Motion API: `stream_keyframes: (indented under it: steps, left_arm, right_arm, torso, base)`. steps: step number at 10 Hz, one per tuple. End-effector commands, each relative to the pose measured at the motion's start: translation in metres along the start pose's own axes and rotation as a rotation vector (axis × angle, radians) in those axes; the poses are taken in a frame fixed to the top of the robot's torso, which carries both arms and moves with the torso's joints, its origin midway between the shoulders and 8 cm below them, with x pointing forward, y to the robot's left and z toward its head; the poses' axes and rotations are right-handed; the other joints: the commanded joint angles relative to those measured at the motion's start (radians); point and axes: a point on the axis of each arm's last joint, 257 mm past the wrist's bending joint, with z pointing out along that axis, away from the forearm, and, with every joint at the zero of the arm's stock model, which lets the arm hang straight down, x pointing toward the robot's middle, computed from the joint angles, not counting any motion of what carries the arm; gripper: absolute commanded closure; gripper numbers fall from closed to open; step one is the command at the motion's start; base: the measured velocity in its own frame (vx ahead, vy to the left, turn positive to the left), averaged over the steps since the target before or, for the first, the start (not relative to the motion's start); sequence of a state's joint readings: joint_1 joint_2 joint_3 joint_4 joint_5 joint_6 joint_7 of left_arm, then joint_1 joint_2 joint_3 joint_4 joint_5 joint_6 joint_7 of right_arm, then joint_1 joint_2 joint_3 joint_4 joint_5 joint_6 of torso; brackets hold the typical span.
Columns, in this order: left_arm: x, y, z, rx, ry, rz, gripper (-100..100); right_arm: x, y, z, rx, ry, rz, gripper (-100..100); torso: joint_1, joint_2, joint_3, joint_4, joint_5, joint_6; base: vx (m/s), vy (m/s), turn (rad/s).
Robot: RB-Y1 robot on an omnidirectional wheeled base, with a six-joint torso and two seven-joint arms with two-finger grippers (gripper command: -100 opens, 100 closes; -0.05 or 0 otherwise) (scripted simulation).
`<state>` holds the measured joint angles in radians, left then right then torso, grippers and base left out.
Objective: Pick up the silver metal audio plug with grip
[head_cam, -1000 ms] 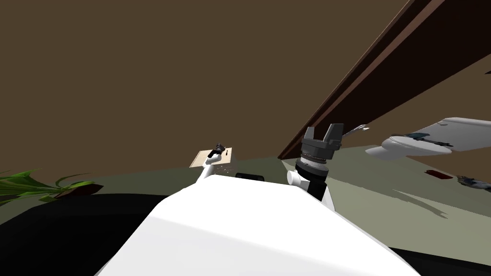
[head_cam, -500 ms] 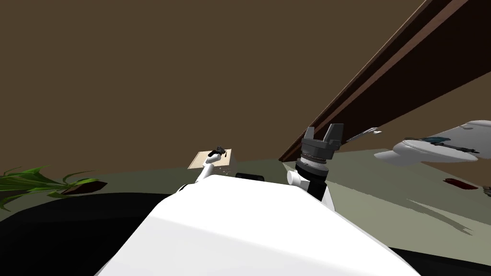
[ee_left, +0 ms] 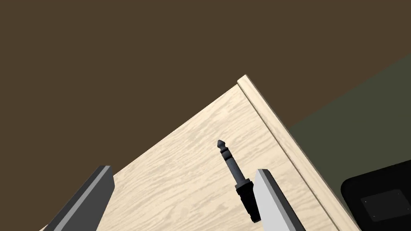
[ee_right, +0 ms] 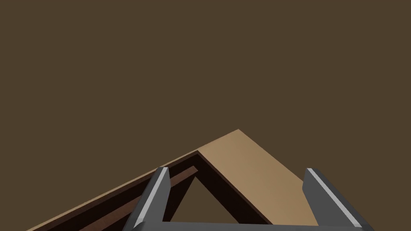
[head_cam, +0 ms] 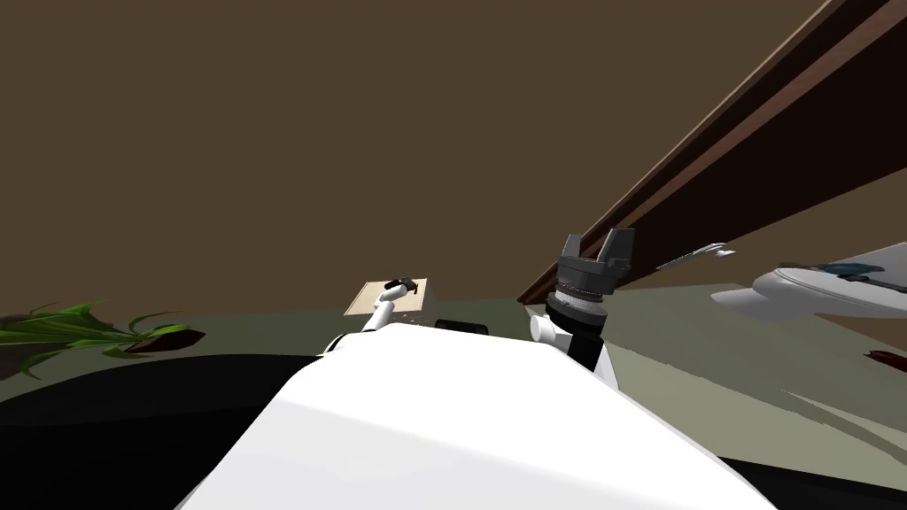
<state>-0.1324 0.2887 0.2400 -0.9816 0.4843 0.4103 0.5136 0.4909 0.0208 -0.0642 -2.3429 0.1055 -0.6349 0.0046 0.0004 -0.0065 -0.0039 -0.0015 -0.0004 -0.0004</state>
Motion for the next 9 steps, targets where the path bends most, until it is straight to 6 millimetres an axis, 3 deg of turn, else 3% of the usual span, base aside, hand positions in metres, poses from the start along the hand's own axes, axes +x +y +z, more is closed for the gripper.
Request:
stream_keyframes:
  steps: [1,9]
  left_arm:
    - [-0.015,0.014,0.002,-0.051,-0.041,-0.031,-100]
    - [-0.072,0.069,-0.002,-0.278,-0.241,-0.263,-100]
  right_arm:
    - [0.000,0.000,0.000,0.000,0.000,0.000,0]
    - [0.000,0.000,0.000,0.000,0.000,0.000,0]
  torso:
    - [0.000,0.000,0.000,0.000,0.000,0.000]
    - [0.000,0.001,0.000,0.000,0.000,0.000]
  base:
    - [0.081,-0.019,0.037]
    - [0.091,-0.007,0.060]
